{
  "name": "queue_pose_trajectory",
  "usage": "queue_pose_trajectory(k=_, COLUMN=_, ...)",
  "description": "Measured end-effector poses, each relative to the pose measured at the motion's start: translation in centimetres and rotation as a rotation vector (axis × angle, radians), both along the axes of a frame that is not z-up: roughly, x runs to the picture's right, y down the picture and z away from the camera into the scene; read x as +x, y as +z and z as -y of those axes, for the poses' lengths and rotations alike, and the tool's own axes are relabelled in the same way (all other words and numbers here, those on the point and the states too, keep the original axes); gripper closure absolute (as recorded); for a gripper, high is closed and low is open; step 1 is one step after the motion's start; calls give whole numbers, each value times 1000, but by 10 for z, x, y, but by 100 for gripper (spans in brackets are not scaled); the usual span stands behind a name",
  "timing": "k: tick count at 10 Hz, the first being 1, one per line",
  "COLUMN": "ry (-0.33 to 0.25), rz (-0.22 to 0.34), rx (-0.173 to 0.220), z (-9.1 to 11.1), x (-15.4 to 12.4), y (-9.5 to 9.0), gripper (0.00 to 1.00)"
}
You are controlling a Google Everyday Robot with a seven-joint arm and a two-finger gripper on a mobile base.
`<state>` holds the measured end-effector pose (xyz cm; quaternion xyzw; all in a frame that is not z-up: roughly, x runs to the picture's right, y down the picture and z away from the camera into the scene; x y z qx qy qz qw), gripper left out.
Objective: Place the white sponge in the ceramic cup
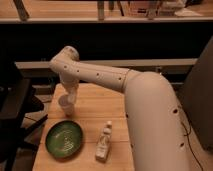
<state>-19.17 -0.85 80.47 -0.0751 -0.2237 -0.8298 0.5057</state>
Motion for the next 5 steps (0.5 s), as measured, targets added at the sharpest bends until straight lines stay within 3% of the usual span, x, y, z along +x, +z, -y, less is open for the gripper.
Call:
queue_pose_trajectory(k=1, ry=-12, rz=5, rx=14, z=5, x=-7, y=-3, gripper=96)
queue_pose_trajectory(k=3, ry=-41, rz=18, rx=48, z=19, x=-38, y=-18, gripper=75)
queue_pose_trajectory(k=4, ry=-44, rz=22, rx=53, z=21, x=-45, y=-21, gripper=68)
queue_pose_trajectory(k=5, ry=-47, rz=20, rx=59, z=21, x=-46, y=-21, gripper=53)
